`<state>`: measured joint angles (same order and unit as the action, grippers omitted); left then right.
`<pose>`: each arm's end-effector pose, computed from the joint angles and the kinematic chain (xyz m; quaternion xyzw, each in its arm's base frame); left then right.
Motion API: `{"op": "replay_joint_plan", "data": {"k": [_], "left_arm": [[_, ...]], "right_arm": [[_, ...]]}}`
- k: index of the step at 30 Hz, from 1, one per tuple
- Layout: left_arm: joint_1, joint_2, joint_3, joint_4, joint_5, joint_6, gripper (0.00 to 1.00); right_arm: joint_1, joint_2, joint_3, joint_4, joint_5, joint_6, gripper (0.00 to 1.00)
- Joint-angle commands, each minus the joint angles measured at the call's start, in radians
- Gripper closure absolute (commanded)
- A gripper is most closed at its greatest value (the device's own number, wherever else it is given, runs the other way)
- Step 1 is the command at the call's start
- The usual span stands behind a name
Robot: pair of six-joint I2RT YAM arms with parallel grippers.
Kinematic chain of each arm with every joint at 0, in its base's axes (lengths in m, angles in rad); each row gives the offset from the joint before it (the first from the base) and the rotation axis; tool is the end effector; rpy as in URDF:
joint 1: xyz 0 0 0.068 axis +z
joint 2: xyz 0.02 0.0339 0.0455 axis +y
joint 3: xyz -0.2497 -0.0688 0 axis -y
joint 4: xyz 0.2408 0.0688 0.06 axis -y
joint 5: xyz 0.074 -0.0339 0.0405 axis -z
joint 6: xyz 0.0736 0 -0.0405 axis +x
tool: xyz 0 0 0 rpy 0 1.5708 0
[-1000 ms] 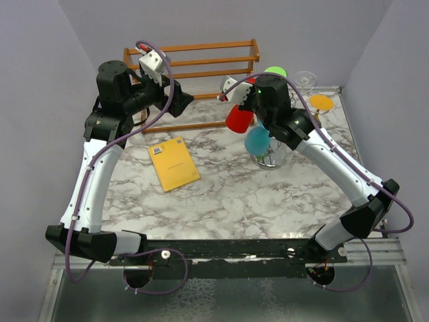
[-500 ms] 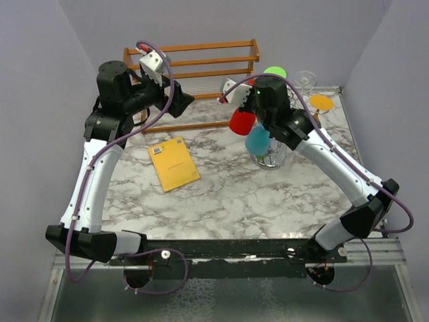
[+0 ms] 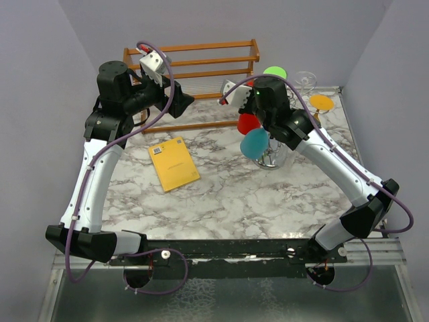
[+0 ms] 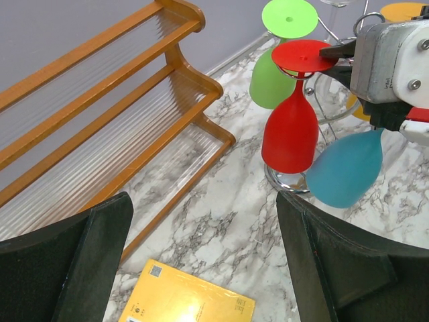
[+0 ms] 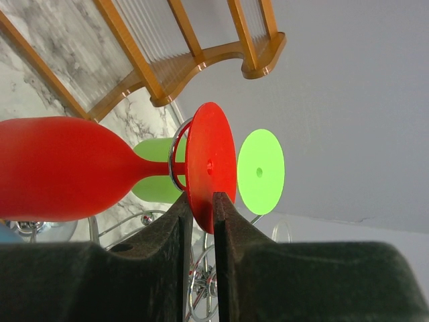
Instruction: Place the wine glass upside down on the wine glass rack
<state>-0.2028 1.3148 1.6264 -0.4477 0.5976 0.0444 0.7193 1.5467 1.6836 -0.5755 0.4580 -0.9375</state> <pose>0.2867 -0.1012 0.4677 0.2808 0.6908 -0.2708 0.6087 0.3006 0.2200 0.3960 -0.5234 0.6454 -0.2473 0.4984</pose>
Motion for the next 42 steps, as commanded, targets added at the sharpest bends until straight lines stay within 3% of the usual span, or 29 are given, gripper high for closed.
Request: {"op": "replay_joint_plan", "data": {"k": [1,42], "left_arm": [[0.005,-0.019,-0.009,-0.006,0.032,0.012,0.09],[0.006,-0.011,-0.009,-0.003,0.031,0.016,0.09]], "right_arm": [[0.006,0.009,0.012,0.003,0.031,-0.013,0.80],[0.006,-0.046,0.004,-0.014,0.048,-0.019,0.69]]}}
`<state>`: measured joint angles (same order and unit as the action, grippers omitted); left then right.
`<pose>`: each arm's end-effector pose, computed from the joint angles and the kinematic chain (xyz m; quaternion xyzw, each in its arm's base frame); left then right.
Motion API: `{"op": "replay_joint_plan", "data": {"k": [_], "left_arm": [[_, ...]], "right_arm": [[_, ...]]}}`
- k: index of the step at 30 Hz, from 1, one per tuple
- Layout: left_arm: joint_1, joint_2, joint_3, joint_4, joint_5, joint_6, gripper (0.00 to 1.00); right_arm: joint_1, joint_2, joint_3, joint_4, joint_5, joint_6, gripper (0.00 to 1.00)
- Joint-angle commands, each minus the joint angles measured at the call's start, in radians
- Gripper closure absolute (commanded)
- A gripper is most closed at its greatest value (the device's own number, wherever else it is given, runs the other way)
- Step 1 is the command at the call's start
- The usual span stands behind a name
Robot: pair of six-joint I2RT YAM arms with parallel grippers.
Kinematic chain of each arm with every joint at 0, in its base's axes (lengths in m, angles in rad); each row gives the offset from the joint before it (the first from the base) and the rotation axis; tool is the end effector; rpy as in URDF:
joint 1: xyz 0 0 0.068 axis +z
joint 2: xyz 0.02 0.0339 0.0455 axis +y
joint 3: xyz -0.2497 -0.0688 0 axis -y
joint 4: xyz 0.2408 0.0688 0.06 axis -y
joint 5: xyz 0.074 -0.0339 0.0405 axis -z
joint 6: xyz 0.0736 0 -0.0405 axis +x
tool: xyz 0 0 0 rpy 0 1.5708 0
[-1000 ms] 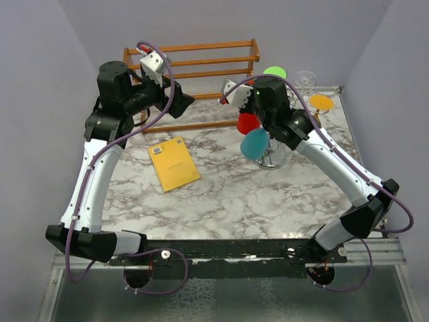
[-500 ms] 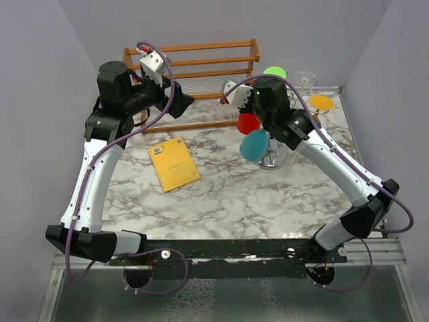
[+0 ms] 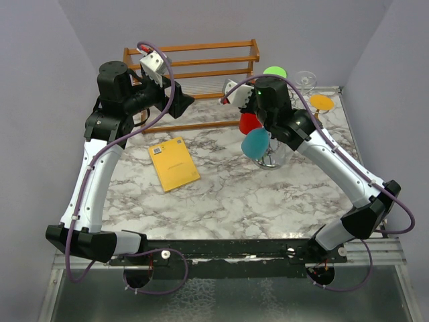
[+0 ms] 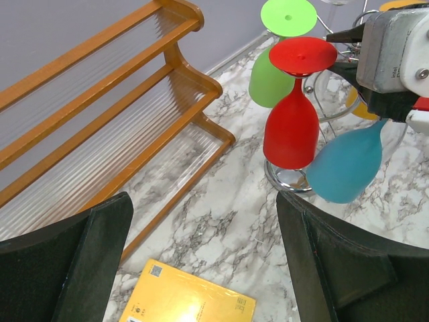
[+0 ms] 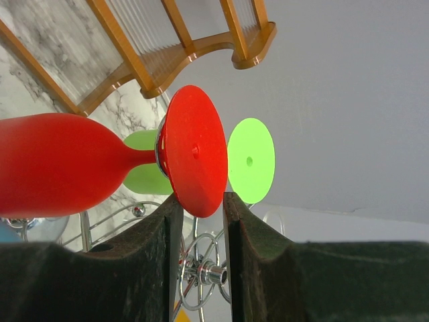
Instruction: Place the wine glass upside down on the wine glass rack
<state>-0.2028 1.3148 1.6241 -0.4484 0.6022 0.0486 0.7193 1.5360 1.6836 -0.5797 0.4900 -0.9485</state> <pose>0.2867 -0.1015 0.4668 0.2834 0.6905 -0.2714 0.6076 0.2988 0.2156 0.3996 -0.5172 0.6459 -0.2628 0.4962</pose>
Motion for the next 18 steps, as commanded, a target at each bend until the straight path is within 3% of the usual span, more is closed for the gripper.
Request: {"op": "replay_joint_plan", "data": {"k": [1,18], "left_arm": [[0.005,-0.011,-0.006,-0.001,0.027,0.013,0.09],[0.005,-0.006,-0.007,-0.004,0.025,0.017,0.09]], "right_arm": [[0.005,-0.036,0.003,-0.012,0.015,-0.006,0.69],[0.006,-0.056,-0.009,-0.022,0.015,-0.010,0.68]]}}
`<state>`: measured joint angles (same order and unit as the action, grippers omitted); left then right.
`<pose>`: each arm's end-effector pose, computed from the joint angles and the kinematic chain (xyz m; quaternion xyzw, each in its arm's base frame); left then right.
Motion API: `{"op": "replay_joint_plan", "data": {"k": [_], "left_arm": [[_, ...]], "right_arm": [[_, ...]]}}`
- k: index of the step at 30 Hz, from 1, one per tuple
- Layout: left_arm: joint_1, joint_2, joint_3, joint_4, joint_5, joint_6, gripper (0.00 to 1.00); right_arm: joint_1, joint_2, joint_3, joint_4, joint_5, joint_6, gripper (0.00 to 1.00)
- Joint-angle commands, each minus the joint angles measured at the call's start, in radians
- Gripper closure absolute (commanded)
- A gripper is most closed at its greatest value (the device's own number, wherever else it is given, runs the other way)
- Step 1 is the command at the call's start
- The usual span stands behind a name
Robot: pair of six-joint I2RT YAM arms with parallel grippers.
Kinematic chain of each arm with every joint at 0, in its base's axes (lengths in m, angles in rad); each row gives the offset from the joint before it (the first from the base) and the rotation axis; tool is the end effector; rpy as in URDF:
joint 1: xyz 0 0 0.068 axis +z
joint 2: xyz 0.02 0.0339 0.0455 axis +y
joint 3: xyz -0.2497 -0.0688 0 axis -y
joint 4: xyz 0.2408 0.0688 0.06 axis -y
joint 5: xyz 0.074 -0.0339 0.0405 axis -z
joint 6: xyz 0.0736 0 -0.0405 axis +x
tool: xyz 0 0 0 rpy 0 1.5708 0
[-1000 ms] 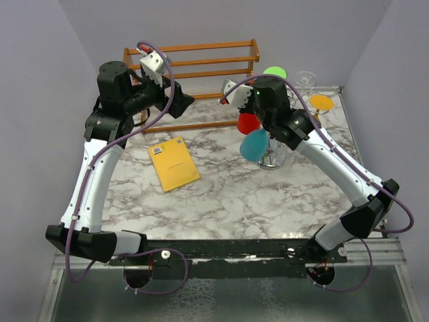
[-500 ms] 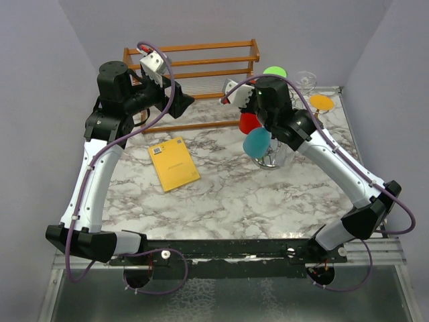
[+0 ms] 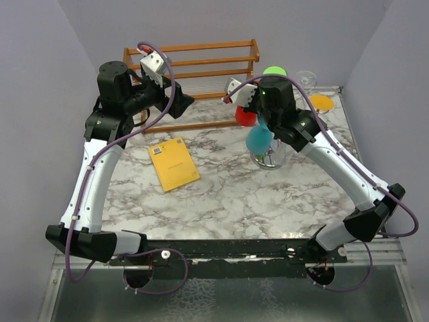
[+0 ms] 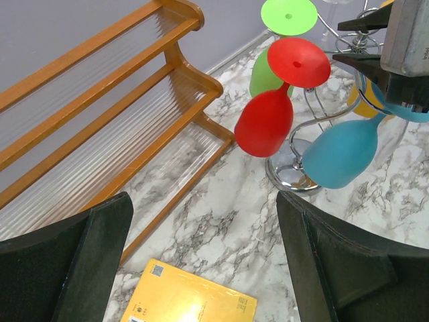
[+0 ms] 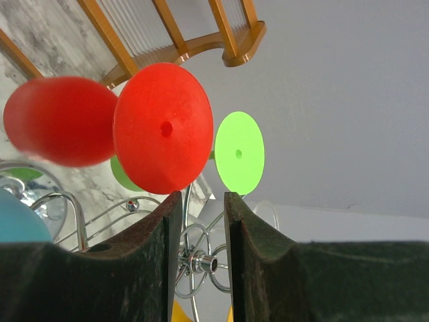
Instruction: Place the wine glass upside down on the wine glass rack
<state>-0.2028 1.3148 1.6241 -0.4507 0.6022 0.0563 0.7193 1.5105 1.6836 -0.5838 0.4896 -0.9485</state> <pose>0.2866 -0.1015 0.4665 0.2859 0.6902 -0.2692 0.6078 0.2930 0.2106 0.4078 -0.5117 0.6437 -0.2622 0.5051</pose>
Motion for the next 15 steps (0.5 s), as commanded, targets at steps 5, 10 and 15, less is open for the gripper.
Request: {"op": "replay_joint_plan", "data": {"k": [5,10,15], "left_arm": [[0.005,-0.006,-0.009,-0.001,0.024,0.012,0.09],[0.005,-0.003,-0.010,0.000,0.021,0.015,0.09],[0.005,-0.002,-0.012,-0.001,0.011,0.025,0.09]], "right_arm": [[0.006,-0.036,-0.014,-0.017,0.018,-0.012,0.68],[0.006,-0.046,-0.001,-0.005,0.019,-0.005,0.67],[0.006,-0.060,0.027,0.002,0.012,0.063,0.66]]}}
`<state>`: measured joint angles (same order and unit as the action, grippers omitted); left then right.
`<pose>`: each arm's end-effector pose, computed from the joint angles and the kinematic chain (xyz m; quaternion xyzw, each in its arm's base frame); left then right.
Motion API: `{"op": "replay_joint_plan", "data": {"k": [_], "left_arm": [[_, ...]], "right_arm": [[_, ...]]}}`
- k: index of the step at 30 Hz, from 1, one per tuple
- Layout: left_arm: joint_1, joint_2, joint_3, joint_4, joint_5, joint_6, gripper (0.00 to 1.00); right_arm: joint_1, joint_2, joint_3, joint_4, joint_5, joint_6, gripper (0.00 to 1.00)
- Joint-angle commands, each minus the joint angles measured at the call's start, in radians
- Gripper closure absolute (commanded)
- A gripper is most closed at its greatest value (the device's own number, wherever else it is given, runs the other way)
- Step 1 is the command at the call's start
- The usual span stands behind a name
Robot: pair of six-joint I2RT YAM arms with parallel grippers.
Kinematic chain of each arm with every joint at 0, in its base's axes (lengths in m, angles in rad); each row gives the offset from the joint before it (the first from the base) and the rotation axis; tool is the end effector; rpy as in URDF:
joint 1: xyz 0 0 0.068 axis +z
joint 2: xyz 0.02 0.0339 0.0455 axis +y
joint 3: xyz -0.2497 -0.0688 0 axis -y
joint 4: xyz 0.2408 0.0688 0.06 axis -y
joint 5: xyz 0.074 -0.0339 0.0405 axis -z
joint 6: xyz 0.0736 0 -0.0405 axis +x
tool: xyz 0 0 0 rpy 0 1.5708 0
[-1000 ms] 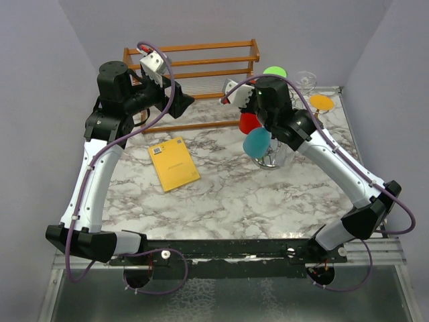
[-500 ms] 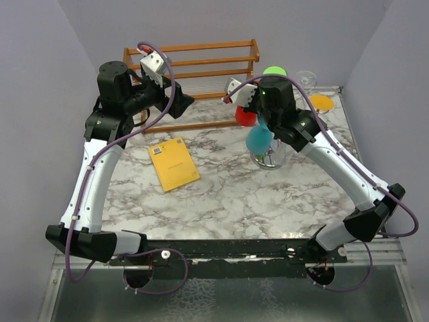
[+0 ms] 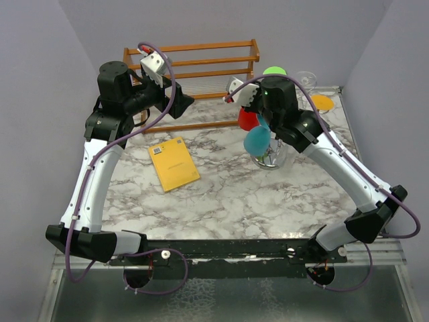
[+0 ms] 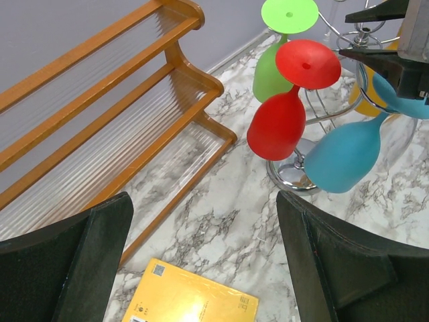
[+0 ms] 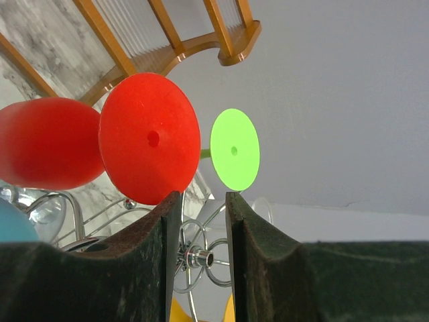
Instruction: Place the wine glass upside down on the wine glass rack
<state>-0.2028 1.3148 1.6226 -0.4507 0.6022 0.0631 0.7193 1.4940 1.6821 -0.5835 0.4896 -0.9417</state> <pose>0.2868 -0.1015 0.4660 0.2882 0.6897 -0.2672 0.6082 0.2894 0.2075 0.4129 -0.5054 0.6438 -0.2601 0.5122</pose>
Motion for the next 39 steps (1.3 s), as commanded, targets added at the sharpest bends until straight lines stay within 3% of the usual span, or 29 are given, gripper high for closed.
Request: {"op": "replay_joint_plan", "data": {"k": [1,10,16,21,24,29,33,39], "left_arm": [[0.006,-0.002,-0.009,-0.002,0.007,0.021,0.09],[0.005,-0.005,-0.017,-0.002,-0.038,0.059,0.09],[0.006,-0.009,-0.028,0.001,-0.073,0.081,0.09],[0.005,-0.010,-0.036,0.022,-0.138,0.078,0.09],[0.006,-0.010,-0.040,0.037,-0.196,0.071,0.08],[0.006,-0.022,-0.060,0.087,-0.371,0.017,0.01],[0.006,-0.041,-0.100,0.165,-0.643,-0.058,0.01],[0.006,-0.081,-0.142,0.207,-0.798,-0.028,0.01]], "right_arm": [[0.006,-0.048,0.036,0.005,-0.015,0.073,0.66],[-0.073,-0.078,0.160,-0.025,-0.139,0.289,0.66],[-0.282,-0.159,0.130,-0.013,-0.272,0.452,0.65],[-0.520,-0.290,-0.034,0.082,-0.395,0.573,0.61],[-0.610,-0.339,-0.122,0.123,-0.399,0.614,0.49],[-0.641,-0.374,-0.225,0.177,-0.393,0.650,0.02],[-0.652,-0.382,-0.245,0.223,-0.353,0.715,0.00],[-0.659,-0.396,-0.282,0.314,-0.228,0.772,0.01]]}}
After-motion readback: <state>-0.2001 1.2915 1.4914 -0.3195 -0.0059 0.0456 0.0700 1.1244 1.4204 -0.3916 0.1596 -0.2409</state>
